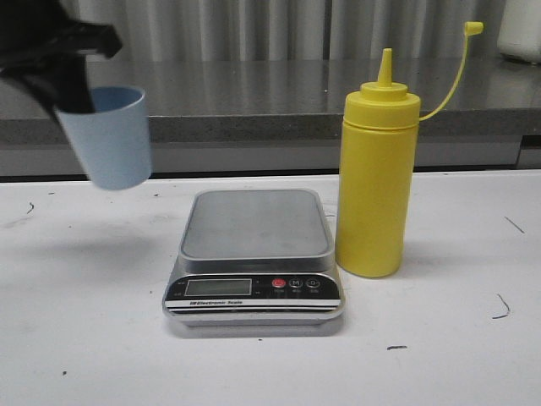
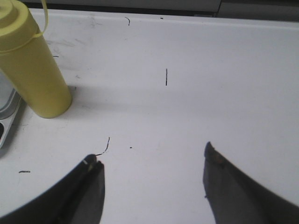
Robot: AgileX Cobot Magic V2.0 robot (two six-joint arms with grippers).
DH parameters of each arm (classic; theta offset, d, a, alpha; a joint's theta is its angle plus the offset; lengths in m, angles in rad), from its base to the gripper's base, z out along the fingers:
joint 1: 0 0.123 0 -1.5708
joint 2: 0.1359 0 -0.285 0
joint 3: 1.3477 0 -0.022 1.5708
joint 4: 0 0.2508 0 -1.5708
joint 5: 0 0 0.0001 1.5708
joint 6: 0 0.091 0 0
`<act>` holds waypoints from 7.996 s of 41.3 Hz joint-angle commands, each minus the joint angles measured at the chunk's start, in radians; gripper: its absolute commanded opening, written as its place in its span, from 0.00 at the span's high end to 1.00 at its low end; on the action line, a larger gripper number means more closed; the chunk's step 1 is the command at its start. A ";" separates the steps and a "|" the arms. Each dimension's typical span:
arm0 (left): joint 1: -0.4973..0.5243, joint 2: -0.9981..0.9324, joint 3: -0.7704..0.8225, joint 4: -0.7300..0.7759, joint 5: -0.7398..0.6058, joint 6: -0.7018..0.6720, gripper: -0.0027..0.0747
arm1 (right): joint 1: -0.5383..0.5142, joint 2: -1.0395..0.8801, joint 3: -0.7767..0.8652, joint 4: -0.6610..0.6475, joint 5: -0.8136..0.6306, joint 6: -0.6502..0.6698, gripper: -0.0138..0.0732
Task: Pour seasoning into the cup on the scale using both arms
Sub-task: 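Lift the blue cup with the left gripper and lower it onto the scale, then open the left gripper and withdraw it from the cup, then reach the right gripper to the yellow squeeze bottle and grasp it, then lift the yellow bottle with the right gripper and tilt it nozzle-down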
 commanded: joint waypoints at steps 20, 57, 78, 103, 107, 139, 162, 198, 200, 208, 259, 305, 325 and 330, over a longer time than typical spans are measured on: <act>-0.242 0.193 -0.283 -0.013 0.002 -0.005 0.99 | -0.008 0.010 -0.030 -0.005 -0.065 -0.008 0.29; -0.242 0.165 -0.301 -0.027 0.005 -0.005 0.49 | -0.008 0.010 -0.030 -0.005 -0.065 -0.008 0.29; -0.240 -0.370 -0.014 0.041 -0.067 -0.005 0.50 | -0.008 0.010 -0.030 -0.005 -0.065 -0.008 0.29; -0.240 -1.098 0.500 0.070 -0.083 -0.083 0.50 | -0.008 0.010 -0.030 -0.005 -0.065 -0.008 0.29; -0.240 -1.197 0.568 0.070 -0.083 -0.083 0.50 | -0.008 0.010 -0.030 -0.005 -0.065 -0.008 0.29; -0.240 -1.349 0.695 0.070 -0.127 -0.083 0.50 | -0.008 0.010 -0.030 -0.005 -0.065 -0.008 0.29; -0.240 -1.349 0.695 0.070 -0.127 -0.083 0.50 | -0.004 0.010 -0.030 -0.002 -0.132 -0.041 0.29; -0.240 -1.349 0.695 0.070 -0.127 -0.083 0.50 | 0.427 0.442 0.146 0.167 -0.838 -0.143 0.14; -0.240 -1.349 0.695 0.070 -0.127 -0.083 0.50 | 0.447 0.483 0.175 0.167 -0.941 -0.143 0.14; -0.240 -1.349 0.695 0.070 -0.127 -0.083 0.50 | 0.467 0.672 0.224 0.167 -1.258 -0.142 0.14; -0.240 -1.349 0.695 0.070 -0.127 -0.083 0.50 | 0.453 1.315 0.025 0.153 -1.902 0.009 0.43; -0.240 -1.349 0.695 0.070 -0.127 -0.083 0.50 | 0.453 0.813 -0.574 -0.066 -0.291 -0.464 0.50; -0.240 -1.349 0.695 0.070 -0.127 -0.083 0.50 | 0.456 0.992 -0.709 -0.625 -0.083 -0.465 0.50; -0.240 -1.349 0.695 0.070 -0.127 -0.083 0.50 | 0.456 1.028 -0.709 -0.740 -0.087 -0.465 0.50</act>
